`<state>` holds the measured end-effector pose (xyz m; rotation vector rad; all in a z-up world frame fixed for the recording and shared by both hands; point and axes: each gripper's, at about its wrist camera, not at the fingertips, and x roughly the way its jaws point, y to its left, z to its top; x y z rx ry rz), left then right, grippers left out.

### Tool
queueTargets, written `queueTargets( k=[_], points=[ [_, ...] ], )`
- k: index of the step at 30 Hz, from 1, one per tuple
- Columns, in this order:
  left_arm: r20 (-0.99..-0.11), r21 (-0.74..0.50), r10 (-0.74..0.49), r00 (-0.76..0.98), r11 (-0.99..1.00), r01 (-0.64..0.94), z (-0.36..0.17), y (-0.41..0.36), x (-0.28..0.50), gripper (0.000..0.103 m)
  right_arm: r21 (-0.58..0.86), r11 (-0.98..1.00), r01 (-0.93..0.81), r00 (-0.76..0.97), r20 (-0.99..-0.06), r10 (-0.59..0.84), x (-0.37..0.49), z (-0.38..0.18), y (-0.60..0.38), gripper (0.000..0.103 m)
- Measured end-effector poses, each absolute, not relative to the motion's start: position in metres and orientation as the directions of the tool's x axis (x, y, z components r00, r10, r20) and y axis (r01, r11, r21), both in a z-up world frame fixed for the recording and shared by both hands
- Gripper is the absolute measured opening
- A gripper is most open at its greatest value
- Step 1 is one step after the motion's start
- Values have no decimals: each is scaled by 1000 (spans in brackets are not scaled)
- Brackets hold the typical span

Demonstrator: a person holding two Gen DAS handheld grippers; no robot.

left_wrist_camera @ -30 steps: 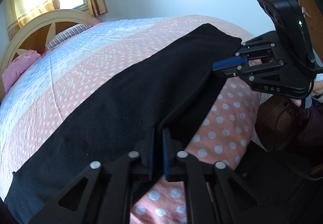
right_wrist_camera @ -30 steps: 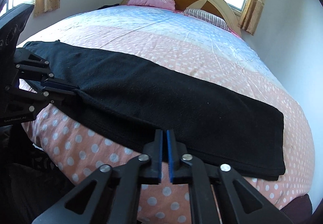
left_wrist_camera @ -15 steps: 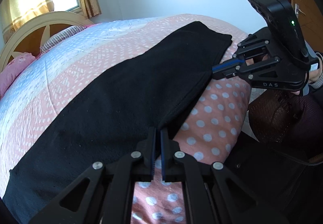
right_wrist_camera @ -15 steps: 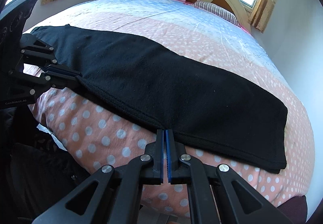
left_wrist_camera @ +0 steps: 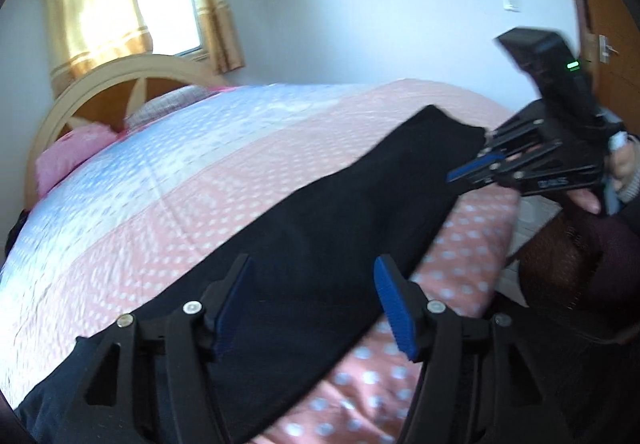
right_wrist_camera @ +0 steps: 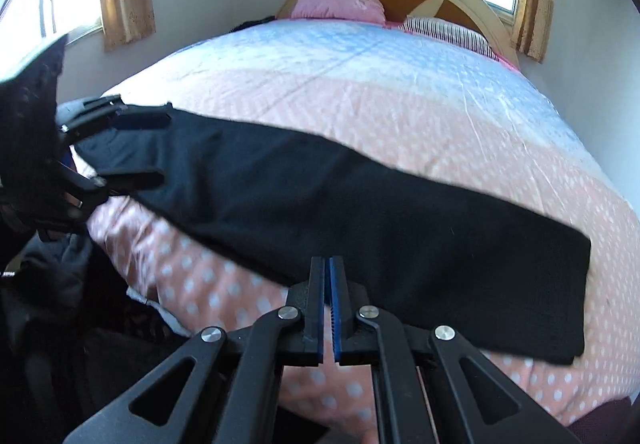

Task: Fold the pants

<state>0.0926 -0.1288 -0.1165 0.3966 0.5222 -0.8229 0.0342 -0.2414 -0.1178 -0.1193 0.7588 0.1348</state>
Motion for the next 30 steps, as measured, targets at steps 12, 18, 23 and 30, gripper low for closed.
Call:
queueTargets(
  k=[12,18,23,30],
  points=[
    [-678,63,-515,525,670,739,-156,-111,109,68,-110,948,-300,617,-780,104,56,-155,-186,3],
    [-634,154,-441,635,733,662,-142,-68,106,77,-108,946,-305,606,-789,105,81,-138,-177,3],
    [-624,242,-260,737,833,498,-137,-19,121,93,51,930,-364,593,-757,273,125,-115,-154,71],
    [-659,204,-159,735,903,379,-150,41,138,93,197,909,-369,540,-750,381,216,-102,-100,71]
  ],
)
